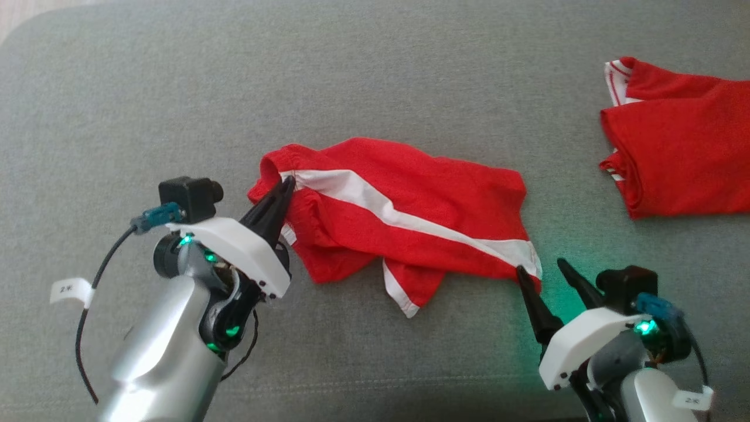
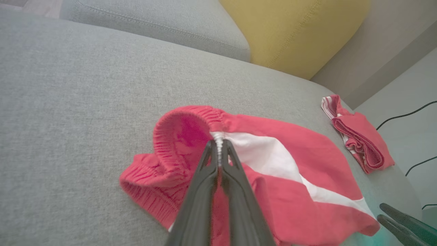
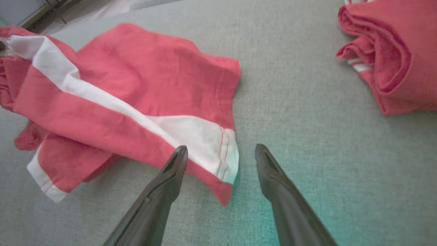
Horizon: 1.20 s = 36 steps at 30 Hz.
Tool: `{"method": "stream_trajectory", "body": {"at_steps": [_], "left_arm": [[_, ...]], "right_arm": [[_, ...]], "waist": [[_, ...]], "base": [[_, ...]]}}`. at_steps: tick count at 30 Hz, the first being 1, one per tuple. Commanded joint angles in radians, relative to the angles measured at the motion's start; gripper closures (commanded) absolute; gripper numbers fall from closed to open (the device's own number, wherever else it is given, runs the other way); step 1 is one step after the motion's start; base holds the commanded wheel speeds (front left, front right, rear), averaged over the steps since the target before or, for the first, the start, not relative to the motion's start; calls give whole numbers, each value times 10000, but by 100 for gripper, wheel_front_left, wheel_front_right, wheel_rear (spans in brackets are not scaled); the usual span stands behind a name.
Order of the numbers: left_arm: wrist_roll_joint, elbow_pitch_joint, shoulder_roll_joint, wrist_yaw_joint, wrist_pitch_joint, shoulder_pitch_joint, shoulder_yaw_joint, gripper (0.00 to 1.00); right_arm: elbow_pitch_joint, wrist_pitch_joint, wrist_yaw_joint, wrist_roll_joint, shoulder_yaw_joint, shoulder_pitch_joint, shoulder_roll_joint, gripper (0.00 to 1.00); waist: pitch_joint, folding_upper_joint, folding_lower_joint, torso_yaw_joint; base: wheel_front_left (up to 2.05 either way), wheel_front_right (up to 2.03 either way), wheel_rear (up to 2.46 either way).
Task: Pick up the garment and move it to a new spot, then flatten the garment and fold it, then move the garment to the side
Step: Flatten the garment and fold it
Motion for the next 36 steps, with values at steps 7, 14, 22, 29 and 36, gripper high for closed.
{"method": "stream_trajectory", "body": {"at_steps": [7, 14, 22, 29, 36], "left_arm": [[175, -766, 399, 133, -143, -8, 186, 100], [282, -985, 589, 192, -297, 143, 160, 100], [650, -2147, 1358, 388, -267, 239, 257, 100], [937, -3959, 2086, 707, 103, 18, 527, 100], [1159, -5840, 2504, 1198, 527, -251, 846, 100]], "right_arm": [[1116, -99, -7, 76, 201, -777, -35, 0], [1591, -672, -7, 505, 338, -1175, -35, 100], [62, -1242, -7, 464, -144, -1581, -35, 100], [-1956, -506, -7, 70, -716, -2239, -36, 100], [-3991, 161, -7, -107, -1193, -2720, -108, 100]], "waist": [[209, 0, 0, 270], [228, 0, 0, 405], [-129, 0, 0, 319], [-735, 0, 0, 349], [-1323, 0, 0, 448]], "base": [[0, 0, 0], [0, 0, 0], [0, 0, 0], [0, 0, 0], [0, 0, 0]]}}
